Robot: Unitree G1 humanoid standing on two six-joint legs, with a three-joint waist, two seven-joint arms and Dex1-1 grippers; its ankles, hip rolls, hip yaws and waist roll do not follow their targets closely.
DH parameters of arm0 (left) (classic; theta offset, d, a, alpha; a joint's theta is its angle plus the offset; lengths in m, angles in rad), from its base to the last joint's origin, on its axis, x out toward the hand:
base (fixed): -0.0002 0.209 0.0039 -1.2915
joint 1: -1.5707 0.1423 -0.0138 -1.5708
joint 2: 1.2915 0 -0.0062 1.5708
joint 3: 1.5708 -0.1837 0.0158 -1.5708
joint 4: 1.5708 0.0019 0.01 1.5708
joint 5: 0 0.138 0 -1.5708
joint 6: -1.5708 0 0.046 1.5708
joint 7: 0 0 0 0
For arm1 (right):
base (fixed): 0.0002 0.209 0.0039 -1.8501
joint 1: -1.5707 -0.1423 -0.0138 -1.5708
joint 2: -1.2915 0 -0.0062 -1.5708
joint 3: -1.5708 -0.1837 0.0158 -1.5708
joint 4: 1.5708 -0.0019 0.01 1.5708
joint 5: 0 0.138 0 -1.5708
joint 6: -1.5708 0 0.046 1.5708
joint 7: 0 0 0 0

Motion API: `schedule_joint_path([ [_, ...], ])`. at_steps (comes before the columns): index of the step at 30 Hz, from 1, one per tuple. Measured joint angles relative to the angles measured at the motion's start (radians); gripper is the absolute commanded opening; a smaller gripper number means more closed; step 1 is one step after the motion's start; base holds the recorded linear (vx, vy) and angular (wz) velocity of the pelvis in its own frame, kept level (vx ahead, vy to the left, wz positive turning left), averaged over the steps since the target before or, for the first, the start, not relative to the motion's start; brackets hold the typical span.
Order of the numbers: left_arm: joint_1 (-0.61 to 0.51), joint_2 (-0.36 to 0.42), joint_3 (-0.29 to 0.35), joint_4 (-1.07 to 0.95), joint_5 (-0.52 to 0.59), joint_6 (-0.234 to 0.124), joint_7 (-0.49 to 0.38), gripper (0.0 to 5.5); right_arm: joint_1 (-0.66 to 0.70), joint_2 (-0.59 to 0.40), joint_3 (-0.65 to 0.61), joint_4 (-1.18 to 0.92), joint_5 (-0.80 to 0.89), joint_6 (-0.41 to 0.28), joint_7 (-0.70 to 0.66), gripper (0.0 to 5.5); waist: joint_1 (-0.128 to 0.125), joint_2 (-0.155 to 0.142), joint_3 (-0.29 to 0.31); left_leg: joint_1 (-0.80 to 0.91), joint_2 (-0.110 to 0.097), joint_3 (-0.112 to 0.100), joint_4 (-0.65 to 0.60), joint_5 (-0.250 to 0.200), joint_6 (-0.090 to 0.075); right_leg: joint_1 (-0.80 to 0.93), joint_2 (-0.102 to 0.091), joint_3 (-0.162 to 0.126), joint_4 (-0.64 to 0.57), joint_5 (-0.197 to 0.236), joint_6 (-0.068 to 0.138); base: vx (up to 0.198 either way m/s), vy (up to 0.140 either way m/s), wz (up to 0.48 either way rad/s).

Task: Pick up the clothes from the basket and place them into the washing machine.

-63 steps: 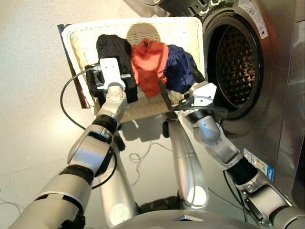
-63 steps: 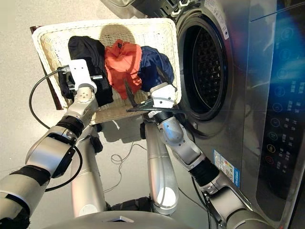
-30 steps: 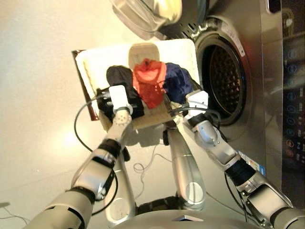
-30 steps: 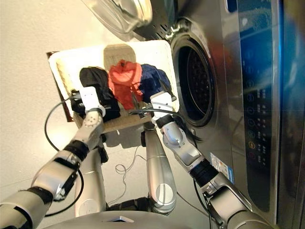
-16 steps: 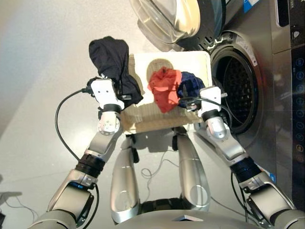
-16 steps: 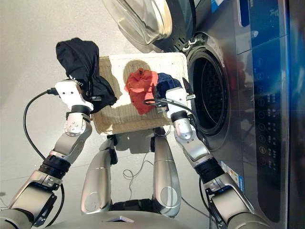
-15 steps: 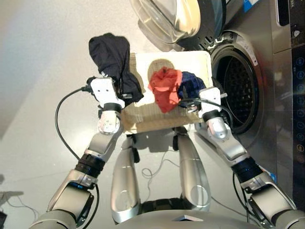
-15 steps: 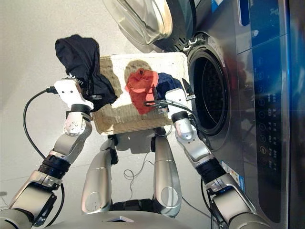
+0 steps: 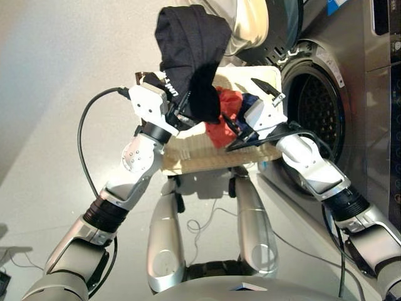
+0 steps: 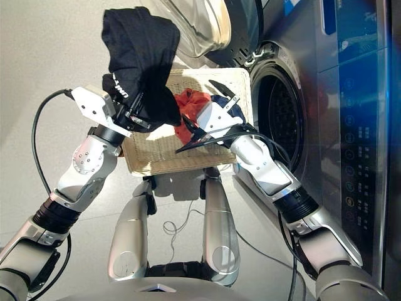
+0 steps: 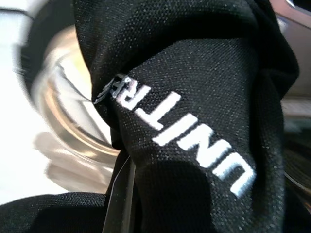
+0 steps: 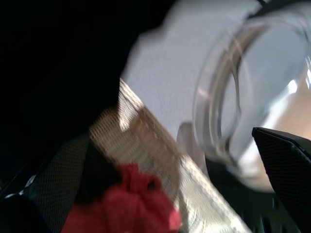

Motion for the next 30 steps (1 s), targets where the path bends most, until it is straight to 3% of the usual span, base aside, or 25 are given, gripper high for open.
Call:
schedule_joint_path([
  [13, -0.057, 0.031, -0.08, -0.001, -0.07, 0.046, -0.047, 0.0, -0.119, 0.047, 0.058, 0.053, -0.031, 0.034, -0.002, 5.5, 0.002, 0.007, -0.001, -0.006, -0.001, -0.001, 0.002, 0.0, 0.0, -0.006, -0.001, 0.0, 0.001, 0.0, -0.001, 0.0, 0.0, 0.0],
  [23, -0.094, 0.057, -0.096, 0.016, -0.088, 0.046, -0.057, 0.0, -0.123, 0.046, 0.061, 0.052, -0.031, 0.035, -0.032, 5.5, 0.004, 0.026, 0.0, -0.036, 0.0, -0.008, 0.019, 0.0, 0.0, -0.028, -0.002, -0.004, 0.012, 0.001, -0.002, 0.0, 0.0, 0.0],
  [24, -0.094, 0.057, -0.096, 0.016, -0.088, 0.046, -0.057, 0.0, -0.123, 0.046, 0.061, 0.052, -0.031, 0.035, -0.032, 2.91, 0.004, 0.026, 0.0, -0.036, 0.0, -0.008, 0.019, 0.0, 0.0, -0.028, -0.002, -0.004, 0.013, 0.001, -0.002, 0.0, 0.0, 0.0],
  [25, -0.096, 0.056, -0.096, 0.016, -0.088, 0.045, -0.057, 0.0, -0.123, 0.046, 0.065, 0.052, -0.031, 0.035, -0.032, 2.39, 0.003, 0.026, 0.0, -0.036, 0.0, -0.008, 0.021, 0.0, 0.0, -0.028, -0.002, -0.004, 0.014, 0.001, -0.002, 0.0, 0.0, 0.0],
  [26, -0.101, 0.055, -0.096, 0.016, -0.088, 0.045, -0.057, 0.0, -0.123, 0.048, 0.07, 0.052, -0.031, 0.035, -0.031, 1.47, 0.003, 0.026, 0.0, -0.037, 0.0, -0.009, 0.022, 0.0, 0.0, -0.029, -0.002, -0.004, 0.015, 0.001, -0.002, 0.0, 0.0, 0.0],
  [27, -0.109, 0.055, -0.098, 0.016, -0.088, 0.045, -0.056, 0.0, -0.123, 0.05, 0.076, 0.051, -0.031, 0.034, -0.031, 0.0, 0.004, 0.026, 0.0, -0.038, 0.0, -0.009, 0.023, 0.0, 0.0, -0.03, -0.002, -0.004, 0.016, 0.001, -0.002, 0.0, 0.0, 0.0],
  [30, -0.135, 0.055, -0.103, 0.016, -0.088, 0.043, -0.056, 0.0, -0.123, 0.056, 0.083, 0.05, -0.031, 0.033, -0.035, 0.0, 0.004, 0.028, 0.0, -0.046, 0.0, -0.009, 0.03, 0.0, 0.0, -0.035, -0.002, -0.004, 0.018, 0.002, -0.003, 0.0, 0.0, 0.0],
])
